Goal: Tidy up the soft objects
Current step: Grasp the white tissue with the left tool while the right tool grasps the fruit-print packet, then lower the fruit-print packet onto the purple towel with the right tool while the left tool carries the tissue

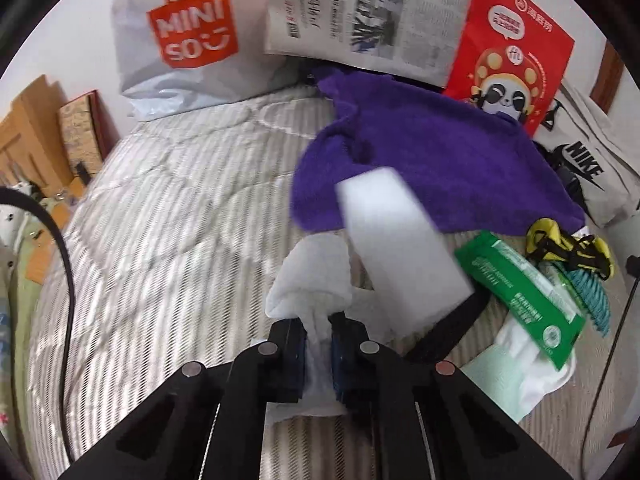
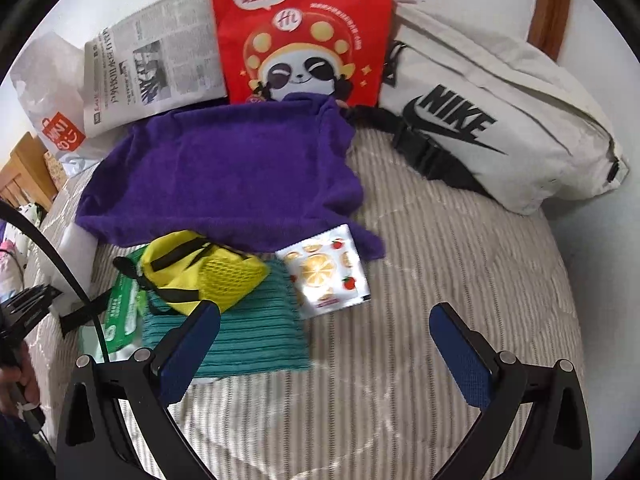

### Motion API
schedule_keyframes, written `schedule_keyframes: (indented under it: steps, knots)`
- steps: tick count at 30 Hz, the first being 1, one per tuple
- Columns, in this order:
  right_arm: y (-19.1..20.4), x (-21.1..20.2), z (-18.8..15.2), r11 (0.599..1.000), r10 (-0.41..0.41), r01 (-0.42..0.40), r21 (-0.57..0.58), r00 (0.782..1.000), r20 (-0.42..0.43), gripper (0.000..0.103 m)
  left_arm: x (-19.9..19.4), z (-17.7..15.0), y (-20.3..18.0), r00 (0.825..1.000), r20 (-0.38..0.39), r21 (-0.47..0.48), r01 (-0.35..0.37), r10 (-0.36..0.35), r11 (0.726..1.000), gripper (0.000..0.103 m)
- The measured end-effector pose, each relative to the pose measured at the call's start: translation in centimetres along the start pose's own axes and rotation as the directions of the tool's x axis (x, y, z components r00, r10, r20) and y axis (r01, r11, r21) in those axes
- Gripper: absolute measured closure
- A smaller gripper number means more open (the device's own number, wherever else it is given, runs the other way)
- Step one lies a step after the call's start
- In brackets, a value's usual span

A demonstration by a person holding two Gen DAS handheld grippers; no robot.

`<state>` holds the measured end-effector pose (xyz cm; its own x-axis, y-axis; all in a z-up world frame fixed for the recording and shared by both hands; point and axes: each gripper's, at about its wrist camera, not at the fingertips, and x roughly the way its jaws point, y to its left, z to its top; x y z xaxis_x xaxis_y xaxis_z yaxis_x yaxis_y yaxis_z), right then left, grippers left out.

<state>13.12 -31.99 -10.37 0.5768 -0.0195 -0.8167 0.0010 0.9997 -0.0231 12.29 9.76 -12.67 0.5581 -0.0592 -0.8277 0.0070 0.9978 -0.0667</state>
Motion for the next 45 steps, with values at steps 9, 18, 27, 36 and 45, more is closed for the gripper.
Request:
schedule_keyframes:
  steps: [9, 18, 27, 36, 45]
  knots:
    - [-2.6, 3.8, -0.1, 0.999, -0.006, 0.008, 0.045, 0.999, -0.045, 0.001, 0.2, -0.7, 0.3, 0.999, 0.034, 0.020, -0.032, 0.032, 0.999, 0.093]
    - [-3.1, 8.6, 0.7, 0.989, 0.119, -0.111, 0.096, 0.990, -0.081, 0.015, 0.1, -0.9, 0.4, 0.999, 0.041, 0.023, -0.029, 0.028, 0.999, 0.093]
    - [-1.9, 7.7, 0.4, 0.981, 0.194, -0.191, 0.043, 0.979, -0.056, 0.081, 0.1, -0.9, 0.2, 0.998, 0.042, 0.031, -0.038, 0.037, 0.999, 0.093]
    - [-0.6, 7.3, 0.3, 0.971, 0.239, -0.238, 0.022, 0.969, -0.060, 0.084, 0.1, -0.8, 0.5, 0.999, 0.038, 0.017, -0.017, 0.016, 1.000, 0.093]
    - [-0.6, 6.8, 0.9, 0.947, 0.320, -0.318, 0.052, 0.947, -0.032, 0.096, 0.0, -0.7, 0.9, 0.999, 0.034, 0.011, 0.008, -0.008, 1.000, 0.093]
